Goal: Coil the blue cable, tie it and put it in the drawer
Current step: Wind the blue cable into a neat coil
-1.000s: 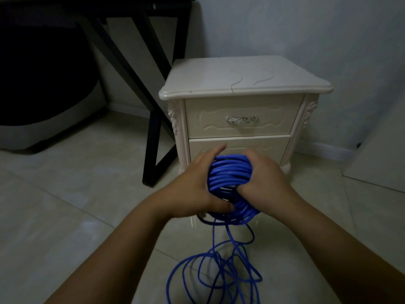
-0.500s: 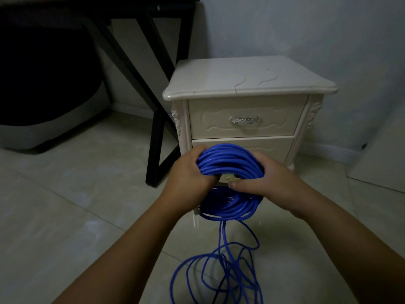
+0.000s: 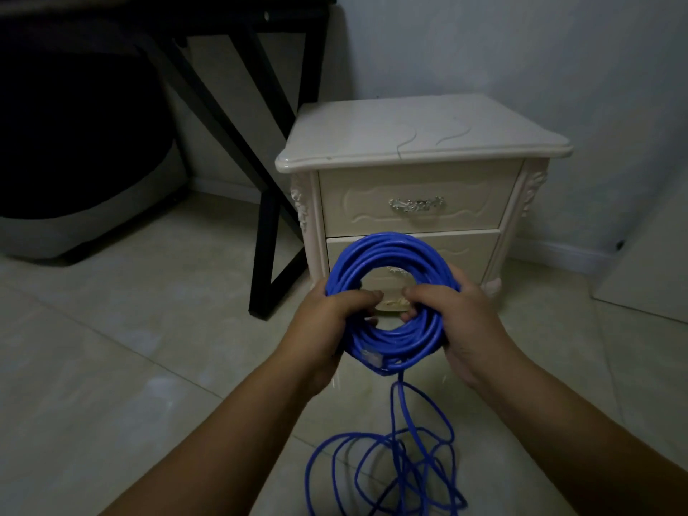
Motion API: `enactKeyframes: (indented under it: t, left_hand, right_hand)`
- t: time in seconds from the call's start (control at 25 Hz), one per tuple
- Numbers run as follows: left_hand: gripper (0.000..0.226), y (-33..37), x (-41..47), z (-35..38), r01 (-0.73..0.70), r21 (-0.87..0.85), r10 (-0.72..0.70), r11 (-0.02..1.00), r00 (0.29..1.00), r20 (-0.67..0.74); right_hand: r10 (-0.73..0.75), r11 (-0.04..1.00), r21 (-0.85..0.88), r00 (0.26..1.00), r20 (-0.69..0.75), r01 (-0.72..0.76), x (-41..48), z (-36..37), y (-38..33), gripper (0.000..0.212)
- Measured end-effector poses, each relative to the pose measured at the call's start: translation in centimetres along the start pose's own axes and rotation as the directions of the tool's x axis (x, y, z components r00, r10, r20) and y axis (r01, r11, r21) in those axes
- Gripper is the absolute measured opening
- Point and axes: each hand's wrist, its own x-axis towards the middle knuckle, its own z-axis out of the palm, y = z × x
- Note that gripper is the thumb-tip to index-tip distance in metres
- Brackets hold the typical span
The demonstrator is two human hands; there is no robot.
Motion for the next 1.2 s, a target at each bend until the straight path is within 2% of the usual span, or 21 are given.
enactKeyframes:
  t: [0.08, 0.16, 0.24, 0.28, 0.32, 0.36, 0.4, 0.44, 0.48, 0.56, 0.68, 0.76, 0.8, 0.92, 1.08, 1.2]
  left_hand:
    - [0.037, 0.7, 0.1, -0.7, -0.029, 0.223, 0.01, 0.974, 0.996, 0.084]
    - [0.053, 1.3, 0.2, -1.4, -0.129, 0.425, 0.091, 0.896, 0.99, 0.108]
    - [0.06, 1.7, 0.1, -1.6, -0.279, 0.598, 0.197, 0.752, 0.96, 0.2]
    - [0.058, 1.6, 0.1, -1.6, -0.358, 0.693, 0.223, 0.626, 0.933, 0.281]
    - [0.053, 1.4, 0.1, -1.6, -0.412, 0.759, 0.219, 0.504, 0.911, 0.349]
    - [0.044, 1.2, 0.2, -1.5, -0.434, 0.794, 0.205, 0.426, 0.901, 0.383]
    - [0.034, 1.1, 0.3, -1.4, -0.432, 0.806, 0.191, 0.405, 0.902, 0.388]
    - [0.027, 1.0, 0.3, -1.4, -0.418, 0.81, 0.187, 0.412, 0.908, 0.374]
    - [0.025, 1.0, 0.4, -1.4, -0.407, 0.808, 0.198, 0.426, 0.914, 0.355]
    - [0.025, 1.2, 0.5, -1.5, -0.404, 0.795, 0.221, 0.453, 0.915, 0.338]
    - [0.025, 1.7, 0.5, -1.9, -0.392, 0.769, 0.209, 0.505, 0.92, 0.332]
    - [0.025, 2.1, 0.5, -2.3, -0.396, 0.762, 0.217, 0.512, 0.918, 0.331]
    - [0.025, 2.4, 0.4, -2.5, -0.401, 0.761, 0.223, 0.51, 0.916, 0.333]
    - [0.026, 2.6, 0.2, -2.7, -0.403, 0.786, 0.191, 0.468, 0.915, 0.356]
    - [0.028, 2.2, -0.1, -2.4, -0.382, 0.832, 0.143, 0.402, 0.924, 0.355]
    - [0.03, 2.0, 0.2, -2.3, -0.361, 0.846, 0.197, 0.393, 0.931, 0.306]
  right_hand:
    - [-0.044, 0.993, -0.113, 0.999, -0.013, 0.042, 0.1, -0.4, -1.0, 0.023]
    - [-0.116, 0.927, -0.35, 0.991, 0.07, 0.134, 0.0, -0.3, -2.1, 0.027]
    - [-0.141, 0.787, -0.572, 0.97, 0.198, 0.231, -0.8, 0.4, -2.6, 0.033]
    - [-0.142, 0.692, -0.666, 0.957, 0.255, 0.28, -1.1, 0.8, -2.6, 0.034]
    - [-0.14, 0.573, -0.749, 0.94, 0.31, 0.332, -1.4, 1.1, -2.3, 0.035]
    - [-0.133, 0.448, -0.81, 0.925, 0.357, 0.377, -1.5, 1.4, -2.0, 0.036]
    - [-0.131, 0.368, -0.836, 0.913, 0.387, 0.407, -1.6, 1.6, -1.9, 0.038]
    - [-0.133, 0.354, -0.835, 0.907, 0.401, 0.421, -1.6, 1.7, -1.8, 0.041]
    - [-0.126, 0.383, -0.823, 0.906, 0.403, 0.419, -1.5, 1.6, -1.9, 0.045]
    - [-0.048, 0.504, -0.783, 0.917, 0.397, 0.365, -1.0, 0.8, -2.2, 0.052]
    - [0.185, 0.742, -0.647, 0.876, 0.445, 0.172, -0.4, -0.7, -2.7, 0.053]
    - [0.202, 0.823, -0.562, 0.886, 0.416, 0.076, 0.0, -1.5, -2.8, 0.06]
    - [0.17, 0.829, -0.552, 0.904, 0.392, 0.084, 0.2, -1.7, -2.8, 0.055]
    - [0.041, 0.802, -0.565, 0.926, 0.375, 0.194, 0.6, -2.1, -2.7, 0.016]
    - [-0.028, 0.732, -0.627, 0.93, 0.365, 0.268, 0.3, -1.9, -2.8, 0.013]
    - [-0.156, 0.655, -0.659, 0.919, 0.361, 0.37, -0.4, -1.2, -3.2, 0.011]
